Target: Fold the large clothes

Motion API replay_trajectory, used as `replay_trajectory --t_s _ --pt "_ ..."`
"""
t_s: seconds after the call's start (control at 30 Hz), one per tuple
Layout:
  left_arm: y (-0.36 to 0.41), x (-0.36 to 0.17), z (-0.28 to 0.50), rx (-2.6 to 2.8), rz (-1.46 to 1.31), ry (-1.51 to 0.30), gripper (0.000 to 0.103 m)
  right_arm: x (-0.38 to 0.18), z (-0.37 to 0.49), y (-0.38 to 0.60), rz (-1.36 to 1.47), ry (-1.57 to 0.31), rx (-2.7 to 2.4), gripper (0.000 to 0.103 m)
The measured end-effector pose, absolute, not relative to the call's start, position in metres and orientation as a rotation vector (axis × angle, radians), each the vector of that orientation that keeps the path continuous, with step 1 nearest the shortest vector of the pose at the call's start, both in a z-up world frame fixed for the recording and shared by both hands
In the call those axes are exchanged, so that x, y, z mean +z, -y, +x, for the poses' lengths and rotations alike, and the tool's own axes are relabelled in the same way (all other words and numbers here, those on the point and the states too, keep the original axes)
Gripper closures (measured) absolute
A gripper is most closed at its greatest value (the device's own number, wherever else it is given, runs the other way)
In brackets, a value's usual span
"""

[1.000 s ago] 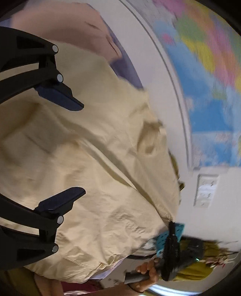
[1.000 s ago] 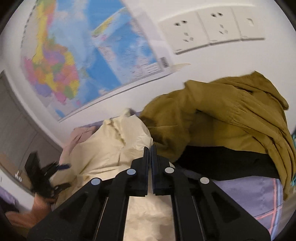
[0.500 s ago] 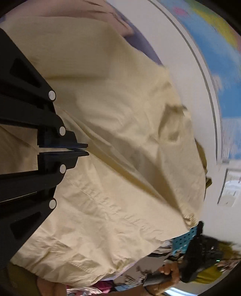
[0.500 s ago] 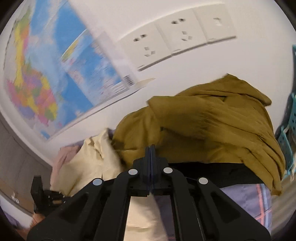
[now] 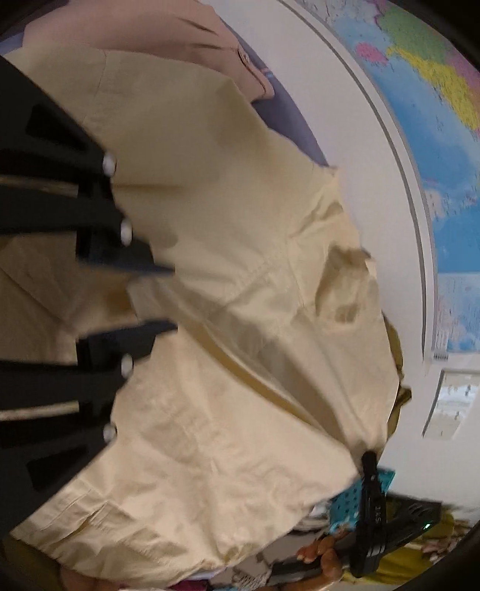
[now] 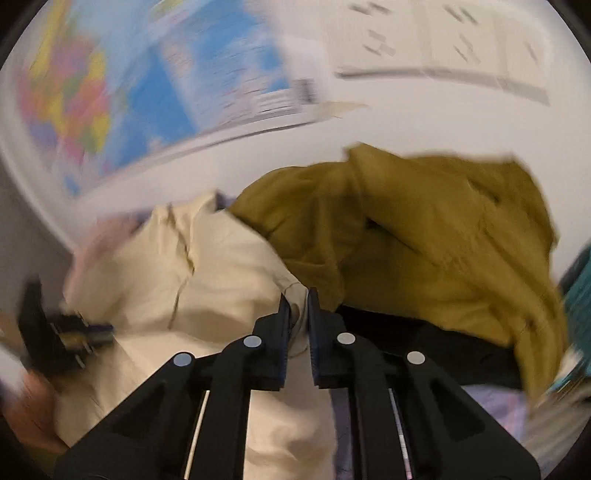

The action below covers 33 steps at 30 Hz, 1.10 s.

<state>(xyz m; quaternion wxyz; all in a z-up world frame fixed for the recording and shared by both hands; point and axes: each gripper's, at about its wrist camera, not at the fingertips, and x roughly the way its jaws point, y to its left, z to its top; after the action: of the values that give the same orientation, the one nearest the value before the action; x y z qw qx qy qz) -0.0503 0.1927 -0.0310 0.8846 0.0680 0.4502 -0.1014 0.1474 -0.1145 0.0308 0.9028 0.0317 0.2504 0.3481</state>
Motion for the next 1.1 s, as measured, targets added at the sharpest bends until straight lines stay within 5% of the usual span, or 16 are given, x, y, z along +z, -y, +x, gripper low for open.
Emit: replay_trajectory --t_s 0.1,0.17,0.27,0.4,0.47,0.57,0.7,0.83,0.97,1.1 --pt "-0.201 -0.028 -0.057 -0.206 0.122 -0.92 0.049 0.024 0.137 0.119 0.098 -0.483 0.684 0.065" --pt "-0.207 -0.026 -0.062 -0.201 0.112 -0.919 0.031 0.026 0.116 0.126 0.113 -0.405 0.664 0.061" --pt "-0.216 -0.029 -0.068 -0.227 0.095 -0.975 0.031 0.029 0.077 0.12 0.062 -0.321 0.722 0.06" --pt "-0.213 -0.043 -0.075 -0.255 0.147 -1.033 0.031 0.015 0.035 0.062 -0.146 -0.327 0.925 0.041" --pt "-0.209 -0.051 -0.074 -0.247 0.167 -1.046 0.05 0.001 0.024 0.026 -0.255 -0.357 0.996 0.042" --pt "-0.205 -0.048 -0.07 -0.207 0.201 -0.99 0.064 -0.023 0.021 -0.018 -0.36 -0.42 1.052 0.044" --pt "-0.21 -0.03 -0.049 -0.144 0.188 -0.941 0.066 -0.033 0.022 -0.054 -0.341 -0.463 1.133 0.044" --pt "-0.22 -0.017 -0.05 -0.13 0.14 -0.938 0.057 -0.043 0.022 -0.088 -0.373 -0.499 1.169 0.044" --pt "-0.259 0.03 -0.096 -0.111 0.045 -0.763 0.033 -0.062 0.039 -0.114 -0.427 -0.573 1.101 0.045" --pt "-0.296 0.052 -0.165 -0.016 0.039 -0.686 0.026 -0.057 0.043 -0.114 -0.38 -0.599 1.118 0.043"
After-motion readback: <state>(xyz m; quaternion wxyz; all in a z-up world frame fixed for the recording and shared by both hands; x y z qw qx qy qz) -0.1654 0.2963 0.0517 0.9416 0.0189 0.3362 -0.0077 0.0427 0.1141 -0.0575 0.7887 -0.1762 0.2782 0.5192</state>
